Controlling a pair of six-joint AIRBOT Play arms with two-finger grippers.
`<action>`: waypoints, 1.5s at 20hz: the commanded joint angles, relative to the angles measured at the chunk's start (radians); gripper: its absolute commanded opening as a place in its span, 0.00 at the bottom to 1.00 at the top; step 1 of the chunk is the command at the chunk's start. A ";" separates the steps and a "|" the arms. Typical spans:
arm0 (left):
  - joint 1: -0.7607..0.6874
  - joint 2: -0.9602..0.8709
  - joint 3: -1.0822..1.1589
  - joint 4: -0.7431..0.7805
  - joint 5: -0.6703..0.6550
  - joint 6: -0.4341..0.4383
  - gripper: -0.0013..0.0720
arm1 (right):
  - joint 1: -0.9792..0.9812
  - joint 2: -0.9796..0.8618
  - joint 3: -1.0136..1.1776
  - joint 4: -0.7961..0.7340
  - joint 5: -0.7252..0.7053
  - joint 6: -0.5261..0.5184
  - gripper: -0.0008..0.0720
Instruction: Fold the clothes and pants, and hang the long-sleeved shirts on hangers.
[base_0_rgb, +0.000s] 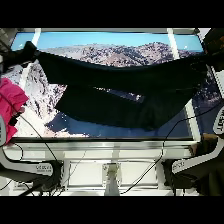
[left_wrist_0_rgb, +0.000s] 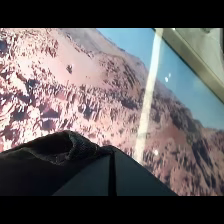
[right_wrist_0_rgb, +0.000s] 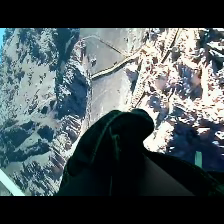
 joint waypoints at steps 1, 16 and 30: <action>-0.057 -0.077 0.000 0.003 0.175 -0.022 0.03 | -0.002 -0.055 0.002 -0.027 -0.042 0.064 0.06; -0.061 -0.256 0.069 -0.454 0.618 -0.034 0.94 | -0.092 -0.219 0.063 0.655 -0.352 -0.106 0.56; 0.137 -0.092 0.069 0.064 -0.180 0.229 0.03 | -0.299 -0.219 0.067 0.586 0.472 -0.632 0.07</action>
